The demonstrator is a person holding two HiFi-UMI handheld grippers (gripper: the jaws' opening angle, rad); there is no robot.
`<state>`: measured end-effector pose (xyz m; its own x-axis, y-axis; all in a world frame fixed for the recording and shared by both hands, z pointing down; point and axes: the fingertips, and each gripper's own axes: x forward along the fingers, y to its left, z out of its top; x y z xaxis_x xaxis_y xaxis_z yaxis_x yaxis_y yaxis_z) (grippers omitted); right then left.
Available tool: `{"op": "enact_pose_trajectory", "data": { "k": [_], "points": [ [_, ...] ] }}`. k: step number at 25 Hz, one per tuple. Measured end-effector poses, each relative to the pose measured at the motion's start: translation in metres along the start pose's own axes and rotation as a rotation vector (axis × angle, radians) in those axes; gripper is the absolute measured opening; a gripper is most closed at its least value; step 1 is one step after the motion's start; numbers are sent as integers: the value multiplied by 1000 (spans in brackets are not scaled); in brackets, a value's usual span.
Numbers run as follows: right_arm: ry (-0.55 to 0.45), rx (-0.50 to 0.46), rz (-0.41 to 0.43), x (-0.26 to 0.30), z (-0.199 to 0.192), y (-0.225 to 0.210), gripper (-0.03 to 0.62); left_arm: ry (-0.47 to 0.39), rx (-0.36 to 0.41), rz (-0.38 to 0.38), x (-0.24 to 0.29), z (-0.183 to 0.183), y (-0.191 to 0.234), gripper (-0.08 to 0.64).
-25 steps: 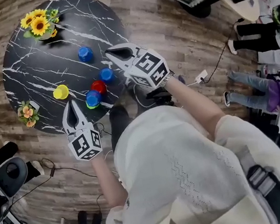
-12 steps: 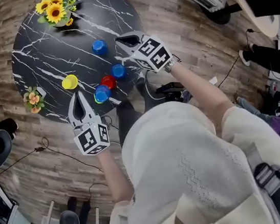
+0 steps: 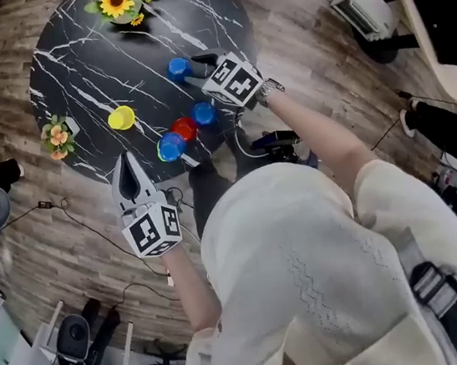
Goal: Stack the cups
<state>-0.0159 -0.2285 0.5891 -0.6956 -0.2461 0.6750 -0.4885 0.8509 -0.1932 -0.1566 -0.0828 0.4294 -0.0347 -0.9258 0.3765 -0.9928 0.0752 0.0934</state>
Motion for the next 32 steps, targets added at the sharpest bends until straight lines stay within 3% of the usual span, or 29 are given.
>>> {"op": "enact_pose_trajectory", "data": {
  "k": [7,15,24,32],
  "points": [
    [87,-51,11,37,-13,-8,246,8,-39,122,-17,-8,15,21],
    [124,-76,22,58,-18,-8,250,10,-56,192,-28,-16,26,21],
    [130,-69,-35,62,-23,-12,207,12,-62,216,-42,-24,35,21],
    [89,-50,-75,43,-13,-14,206,16,-54,178,-45,-35,39,21]
  ]
}}
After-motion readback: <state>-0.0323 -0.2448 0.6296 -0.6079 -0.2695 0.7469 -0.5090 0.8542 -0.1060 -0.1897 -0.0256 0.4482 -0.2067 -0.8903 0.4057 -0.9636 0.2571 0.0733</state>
